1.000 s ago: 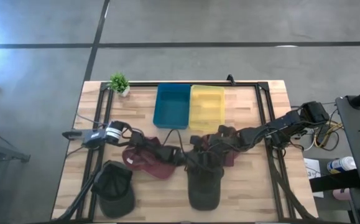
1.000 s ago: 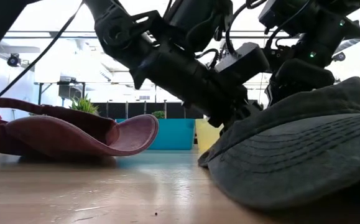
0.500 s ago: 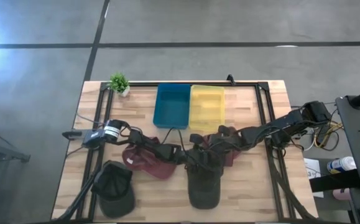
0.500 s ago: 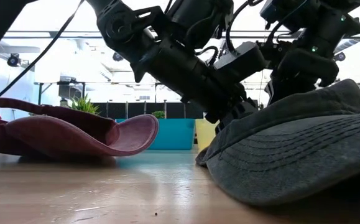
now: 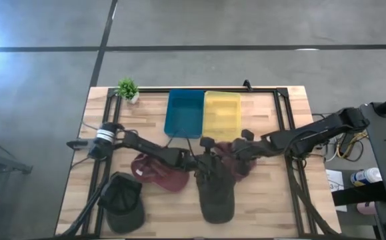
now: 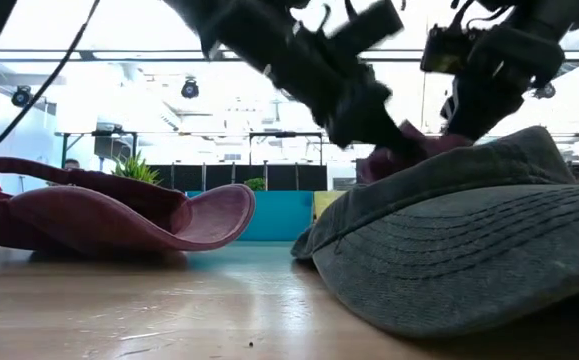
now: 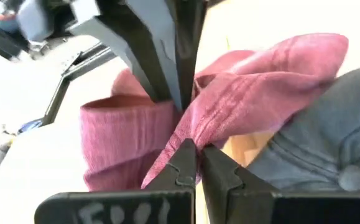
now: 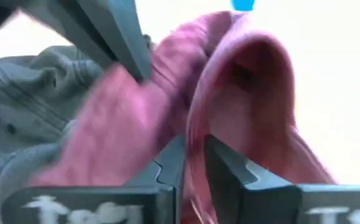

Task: Pick & Place hat
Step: Put the bottom red cap into the blue bin

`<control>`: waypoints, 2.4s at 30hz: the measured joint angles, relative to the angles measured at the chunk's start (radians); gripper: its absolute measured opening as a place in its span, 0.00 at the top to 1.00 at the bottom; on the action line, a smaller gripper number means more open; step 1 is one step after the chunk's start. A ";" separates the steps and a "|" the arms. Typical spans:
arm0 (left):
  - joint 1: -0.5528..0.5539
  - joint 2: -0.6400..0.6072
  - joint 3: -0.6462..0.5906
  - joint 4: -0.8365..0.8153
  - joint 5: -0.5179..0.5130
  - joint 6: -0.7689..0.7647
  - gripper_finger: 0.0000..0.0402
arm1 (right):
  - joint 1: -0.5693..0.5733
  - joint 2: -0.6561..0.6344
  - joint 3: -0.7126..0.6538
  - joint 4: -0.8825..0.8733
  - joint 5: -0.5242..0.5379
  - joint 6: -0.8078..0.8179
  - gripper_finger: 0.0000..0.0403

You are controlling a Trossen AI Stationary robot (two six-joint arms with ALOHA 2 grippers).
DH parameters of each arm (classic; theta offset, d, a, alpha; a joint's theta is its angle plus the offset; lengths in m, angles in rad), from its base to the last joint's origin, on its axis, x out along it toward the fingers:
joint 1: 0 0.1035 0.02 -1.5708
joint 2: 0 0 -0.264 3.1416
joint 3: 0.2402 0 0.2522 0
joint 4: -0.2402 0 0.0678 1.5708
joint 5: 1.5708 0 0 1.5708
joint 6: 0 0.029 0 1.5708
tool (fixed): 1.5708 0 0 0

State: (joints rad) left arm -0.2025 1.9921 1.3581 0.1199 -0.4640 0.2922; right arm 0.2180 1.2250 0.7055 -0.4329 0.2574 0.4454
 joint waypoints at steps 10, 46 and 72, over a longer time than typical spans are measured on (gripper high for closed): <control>0.071 -0.209 0.003 -0.284 0.391 -0.264 0.99 | -0.002 -0.169 0.012 -0.089 0.185 0.071 0.73; 0.501 -0.364 0.248 -0.711 0.784 -0.507 0.99 | 0.000 -0.314 0.010 -0.271 0.100 0.236 0.70; 0.795 -0.267 0.386 -1.176 0.737 0.047 0.99 | 0.000 -0.313 0.008 -0.273 0.109 0.239 0.69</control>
State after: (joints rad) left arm 0.5925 1.7247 1.7438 -1.0557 0.2726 0.3395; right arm 0.2176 0.9119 0.7139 -0.7059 0.3664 0.6840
